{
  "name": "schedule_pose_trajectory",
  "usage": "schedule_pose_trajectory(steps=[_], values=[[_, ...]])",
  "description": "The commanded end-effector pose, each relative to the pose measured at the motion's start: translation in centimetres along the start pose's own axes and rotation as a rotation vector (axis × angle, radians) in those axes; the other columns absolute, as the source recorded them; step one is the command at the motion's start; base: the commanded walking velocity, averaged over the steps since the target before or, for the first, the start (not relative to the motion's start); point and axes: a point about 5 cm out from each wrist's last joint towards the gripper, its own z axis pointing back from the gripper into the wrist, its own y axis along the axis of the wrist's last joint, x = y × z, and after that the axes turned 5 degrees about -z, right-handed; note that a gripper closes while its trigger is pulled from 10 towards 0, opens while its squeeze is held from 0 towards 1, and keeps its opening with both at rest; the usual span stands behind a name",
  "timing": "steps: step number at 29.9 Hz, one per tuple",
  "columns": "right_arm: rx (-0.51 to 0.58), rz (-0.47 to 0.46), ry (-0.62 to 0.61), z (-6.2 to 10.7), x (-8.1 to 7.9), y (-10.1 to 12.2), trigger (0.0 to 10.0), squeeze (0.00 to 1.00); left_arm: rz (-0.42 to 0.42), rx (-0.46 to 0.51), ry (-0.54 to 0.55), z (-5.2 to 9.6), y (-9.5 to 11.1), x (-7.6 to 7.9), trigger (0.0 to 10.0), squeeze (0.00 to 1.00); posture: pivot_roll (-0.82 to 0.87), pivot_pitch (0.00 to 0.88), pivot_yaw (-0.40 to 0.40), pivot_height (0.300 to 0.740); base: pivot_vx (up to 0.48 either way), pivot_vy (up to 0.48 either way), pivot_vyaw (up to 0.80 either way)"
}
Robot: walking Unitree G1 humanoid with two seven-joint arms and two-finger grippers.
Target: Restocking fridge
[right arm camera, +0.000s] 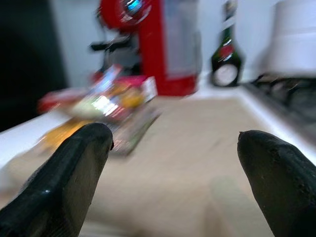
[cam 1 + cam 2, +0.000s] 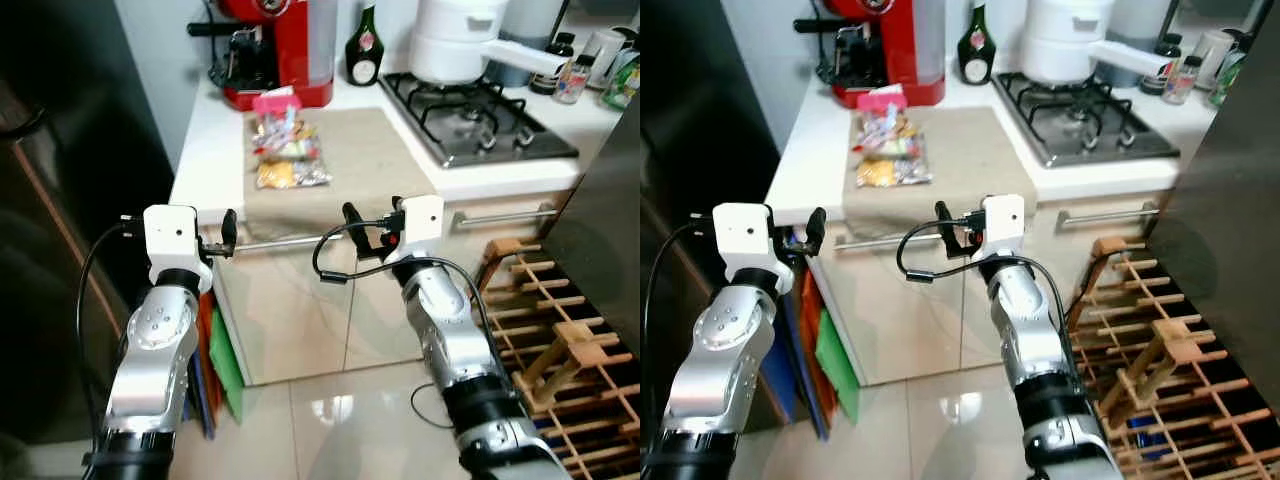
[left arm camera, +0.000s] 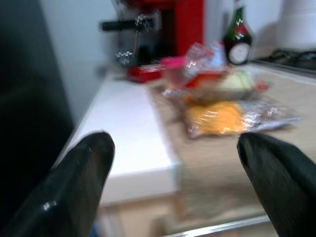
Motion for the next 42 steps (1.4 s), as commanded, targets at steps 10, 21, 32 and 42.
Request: schedule_pose_trajectory(steps=[10, 21, 32, 42], values=[[0.121, -0.079, 0.159, -4.7, -3.8, 8.0, 10.0, 0.0, -0.037, 0.092, -0.005, -0.2, 1.9, -0.3, 10.0, 0.0, -0.02, 0.0, 0.026, 0.74, 0.48, 0.0, 0.0], [-0.283, -0.245, 0.011, -8.1, -2.4, 8.4, 10.0, 0.0, -0.048, 0.182, -0.108, -0.4, 4.8, 0.3, 10.0, 0.0, -0.01, 0.0, 0.007, 0.74, 0.303, 0.0, 0.0], [-0.407, -0.363, 0.033, -8.5, -3.1, 8.9, 10.0, 0.0, -0.075, 0.25, -0.318, -0.1, 8.2, 0.9, 10.0, 0.0, -0.01, 0.0, -0.005, 0.74, 0.0, 0.0, 0.0], [-0.485, -0.378, 0.104, -8.0, -5.1, 9.4, 10.0, 0.0, -0.07, 0.177, -0.469, 1.0, 8.0, 1.7, 10.0, 0.0, -0.01, 0.0, -0.013, 0.74, 0.0, 0.0, 0.0]])
